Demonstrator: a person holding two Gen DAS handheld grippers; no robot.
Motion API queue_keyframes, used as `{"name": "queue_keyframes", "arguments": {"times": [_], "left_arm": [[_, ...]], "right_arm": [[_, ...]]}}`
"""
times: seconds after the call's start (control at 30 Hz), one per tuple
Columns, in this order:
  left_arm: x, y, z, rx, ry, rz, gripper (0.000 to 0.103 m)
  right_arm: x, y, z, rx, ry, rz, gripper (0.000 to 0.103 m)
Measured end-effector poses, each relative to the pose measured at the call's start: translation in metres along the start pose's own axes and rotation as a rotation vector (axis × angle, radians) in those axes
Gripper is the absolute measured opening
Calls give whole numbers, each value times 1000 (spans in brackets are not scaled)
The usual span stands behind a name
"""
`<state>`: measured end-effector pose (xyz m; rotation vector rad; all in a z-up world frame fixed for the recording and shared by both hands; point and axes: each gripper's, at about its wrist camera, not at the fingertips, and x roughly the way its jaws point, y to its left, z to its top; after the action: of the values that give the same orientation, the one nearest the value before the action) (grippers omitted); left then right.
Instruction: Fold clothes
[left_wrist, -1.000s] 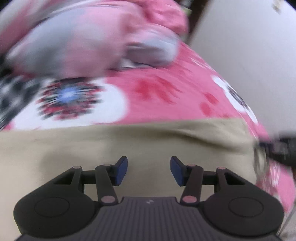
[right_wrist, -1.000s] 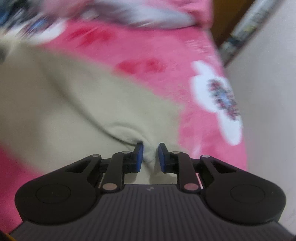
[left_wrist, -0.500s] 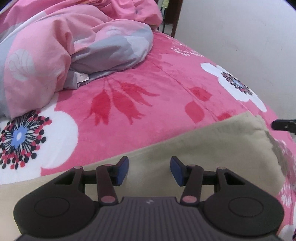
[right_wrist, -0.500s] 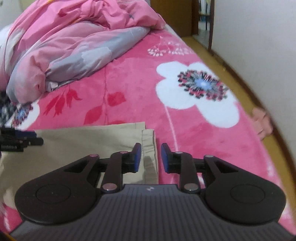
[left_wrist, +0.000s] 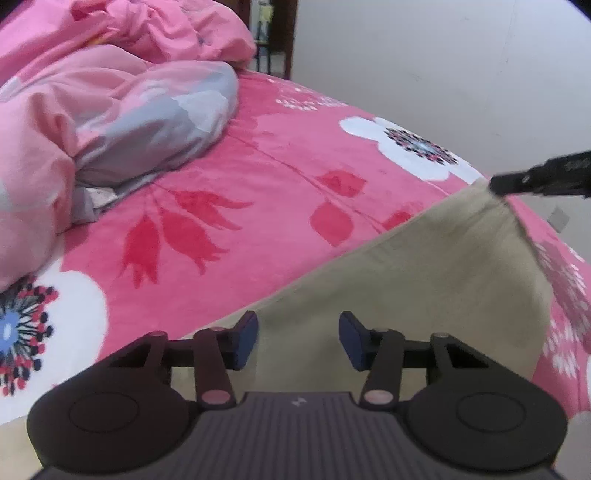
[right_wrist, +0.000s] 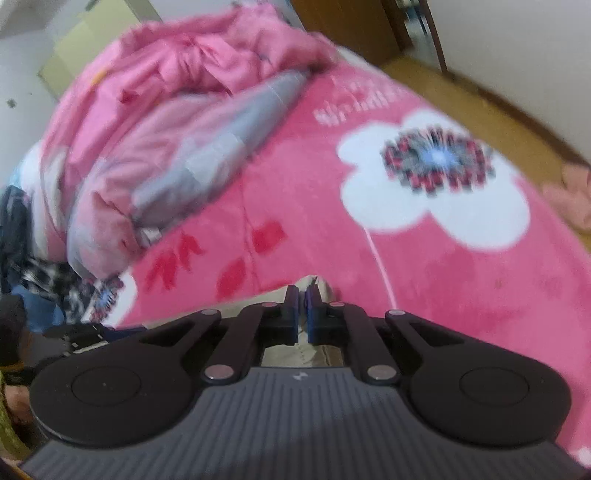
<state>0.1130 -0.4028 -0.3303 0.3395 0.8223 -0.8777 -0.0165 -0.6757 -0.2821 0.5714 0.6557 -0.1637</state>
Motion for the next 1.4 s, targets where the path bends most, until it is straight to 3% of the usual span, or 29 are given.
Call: {"name": "queue_keyframes", "arguments": {"times": [0.2, 0.33, 0.4, 0.47, 0.53, 0.6, 0.67, 0.73, 0.8, 0.87, 0.93, 1.0, 1.07, 1.23, 1.27, 1.4], "left_arm": [[2, 10, -2, -24, 11, 67, 50], [7, 12, -7, -19, 14, 115, 51], [5, 13, -8, -25, 3, 141, 51], [2, 16, -9, -43, -15, 161, 51], [-1, 20, -10, -73, -27, 180, 51], [-5, 26, -11, -110, -38, 191, 51], [-13, 33, -12, -154, -49, 189, 51], [-27, 43, -15, -210, -55, 176, 51], [-51, 57, -20, -269, -62, 161, 51], [-79, 73, -27, -329, -72, 149, 56], [-118, 99, -41, -419, -79, 148, 58], [-157, 129, -58, -513, -66, 163, 58], [-204, 161, -82, -607, -44, 214, 58], [-329, 240, -164, -858, 65, 406, 59], [-348, 253, -184, -916, 89, 442, 60], [-390, 290, -265, -1141, 148, 499, 62]], "right_arm": [[10, 0, 11, -36, -44, -7, 2], [47, -25, 2, -8, 47, -170, 5], [39, -33, 2, 48, -2, -208, 6], [18, -29, 3, 73, -70, -167, 6], [9, -12, 2, 12, -52, -82, 6], [15, 6, -3, -52, 30, 47, 6], [33, 14, -9, -78, 101, 95, 6], [52, 2, -13, -23, 123, 21, 4], [65, -17, -15, 75, 95, -98, 0], [43, -37, -13, 310, -35, -85, 5], [16, -35, -17, 372, -81, -110, 7], [-5, -28, -27, 436, -53, -96, 11], [-21, -19, -44, 520, 13, -70, 24], [-38, 16, -103, 704, 141, -48, 36], [-40, 21, -115, 749, 152, -49, 41], [-39, 35, -151, 901, 162, -50, 43]]}}
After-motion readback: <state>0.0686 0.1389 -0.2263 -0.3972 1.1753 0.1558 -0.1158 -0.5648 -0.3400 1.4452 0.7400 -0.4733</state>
